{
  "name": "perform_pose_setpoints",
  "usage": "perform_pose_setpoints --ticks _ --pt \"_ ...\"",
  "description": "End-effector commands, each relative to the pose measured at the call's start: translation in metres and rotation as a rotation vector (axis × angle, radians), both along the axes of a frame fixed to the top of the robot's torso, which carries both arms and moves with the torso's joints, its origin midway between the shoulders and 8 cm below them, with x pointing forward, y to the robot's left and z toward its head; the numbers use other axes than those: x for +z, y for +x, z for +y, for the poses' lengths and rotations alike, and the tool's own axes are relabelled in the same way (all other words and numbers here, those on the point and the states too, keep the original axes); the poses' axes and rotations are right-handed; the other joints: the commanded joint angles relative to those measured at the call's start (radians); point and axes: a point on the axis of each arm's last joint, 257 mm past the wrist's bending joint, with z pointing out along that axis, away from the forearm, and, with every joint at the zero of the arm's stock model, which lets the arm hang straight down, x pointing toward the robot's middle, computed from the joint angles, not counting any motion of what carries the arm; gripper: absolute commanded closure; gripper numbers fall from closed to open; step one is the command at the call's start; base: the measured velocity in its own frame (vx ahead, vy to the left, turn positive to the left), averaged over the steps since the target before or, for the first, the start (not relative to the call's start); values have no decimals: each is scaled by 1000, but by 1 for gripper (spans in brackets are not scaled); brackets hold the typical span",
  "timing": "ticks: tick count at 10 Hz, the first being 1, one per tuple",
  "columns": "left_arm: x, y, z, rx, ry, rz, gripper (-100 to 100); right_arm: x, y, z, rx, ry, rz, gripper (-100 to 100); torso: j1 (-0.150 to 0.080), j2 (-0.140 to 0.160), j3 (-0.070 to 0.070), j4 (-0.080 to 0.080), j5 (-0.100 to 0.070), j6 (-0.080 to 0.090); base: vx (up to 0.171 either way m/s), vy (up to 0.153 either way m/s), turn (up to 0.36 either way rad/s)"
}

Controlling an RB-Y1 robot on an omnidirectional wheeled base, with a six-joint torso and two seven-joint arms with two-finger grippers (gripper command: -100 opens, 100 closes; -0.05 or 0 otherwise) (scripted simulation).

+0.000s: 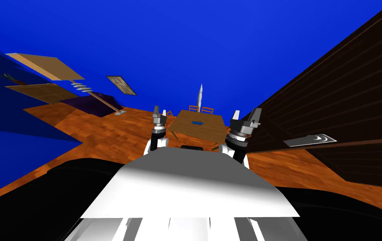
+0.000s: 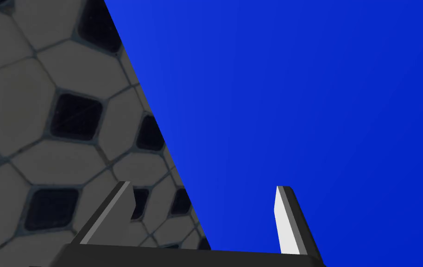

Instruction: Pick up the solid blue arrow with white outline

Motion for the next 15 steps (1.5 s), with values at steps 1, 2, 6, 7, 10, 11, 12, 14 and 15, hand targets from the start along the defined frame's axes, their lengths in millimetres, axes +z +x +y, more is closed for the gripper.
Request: perform_pose_setpoints --ticks 1,2,6,7,10,11,12,14,15 --pt "-4 -2 1 -6 15 12 -100 0 0 0 0 0 0 0 0 0 0 0 0 0 -6 -24 -372" --pt "-9 -2 2 -9 21 23 -100 0 0 0 0 0 0 0 -1 0 0 0 0 1 -15 -30 -335" --pt "-44 -2 18 -15 28 122 -100 0 0 0 0 0 0 0 -3 3 2 1 -1 1 -35 -42 -395" --pt "-59 -1 25 -12 25 161 -100 0 0 0 0 0 0 0 -2 3 2 1 -1 0 -39 -52 -475" --pt "-113 -2 57 11 7 314 -100 0 0 0 0 0 0 0 -3 4 2 1 -1 0 -38 -56 -423" --pt "-113 -2 57 10 6 314 -100 0 0 0 0 0 0 0 -3 4 2 1 -1 0 -20 -41 -340" --pt "-135 -4 71 24 -4 376 -100 0 0 0 0 0 0 0 -2 3 2 1 -1 0 -18 -41 -465" --pt "-181 -13 102 61 -12 509 -100 0 0 0 0 0 0 0 -1 3 1 1 0 0 -13 -50 -446" --pt "-184 -13 105 62 -28 514 -100 0 0 0 0 0 0 0 -2 2 1 1 0 0 -3 -36 -252"
